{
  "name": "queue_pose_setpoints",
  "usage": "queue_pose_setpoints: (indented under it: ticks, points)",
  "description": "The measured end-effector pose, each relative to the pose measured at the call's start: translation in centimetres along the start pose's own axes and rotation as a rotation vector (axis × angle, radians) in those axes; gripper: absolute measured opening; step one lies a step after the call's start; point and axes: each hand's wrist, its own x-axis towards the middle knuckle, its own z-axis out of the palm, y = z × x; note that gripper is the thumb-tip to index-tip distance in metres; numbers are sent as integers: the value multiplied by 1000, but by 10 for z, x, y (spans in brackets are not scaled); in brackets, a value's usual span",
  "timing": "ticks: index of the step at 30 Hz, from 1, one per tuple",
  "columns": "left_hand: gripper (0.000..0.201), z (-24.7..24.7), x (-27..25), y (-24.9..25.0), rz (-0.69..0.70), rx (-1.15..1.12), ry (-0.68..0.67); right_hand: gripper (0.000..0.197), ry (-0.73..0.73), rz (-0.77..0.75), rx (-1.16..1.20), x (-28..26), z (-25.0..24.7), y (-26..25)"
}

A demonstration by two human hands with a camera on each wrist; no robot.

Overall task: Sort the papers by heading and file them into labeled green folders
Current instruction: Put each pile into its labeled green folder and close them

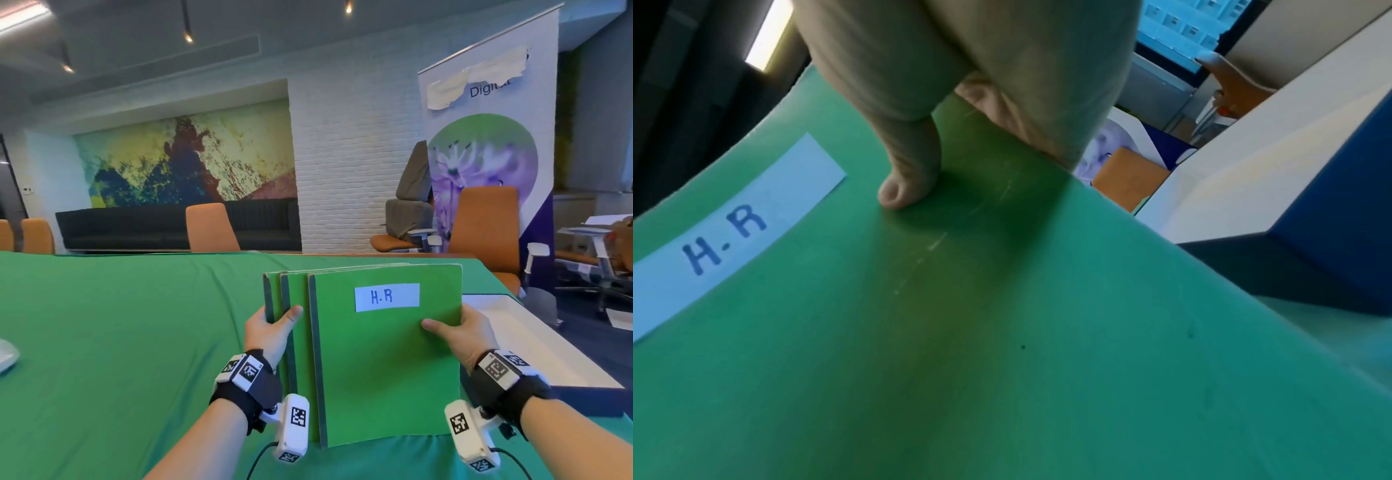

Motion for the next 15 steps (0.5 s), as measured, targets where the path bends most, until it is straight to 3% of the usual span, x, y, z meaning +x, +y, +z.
queue_pose_setpoints:
  ticks: [2,4,9,12,15]
  points:
    - [17,-4,-1,0,-24,-49,-24,40,-16,14,29,1,-2,2]
    - [30,-7,-1,-1,-11,-78,-9,40,-40,36,86,2,-3,2]
    - [38,-9,3,-3,69,-31,54,33,-116,122,197,5,-9,-1]
    - [40,-7,3,-4,116,40,-9,37,-116,127,204,6,-10,0]
    - [38,-6,3,-1,80,-6,-81,52,-107,125,225,5,-10,3]
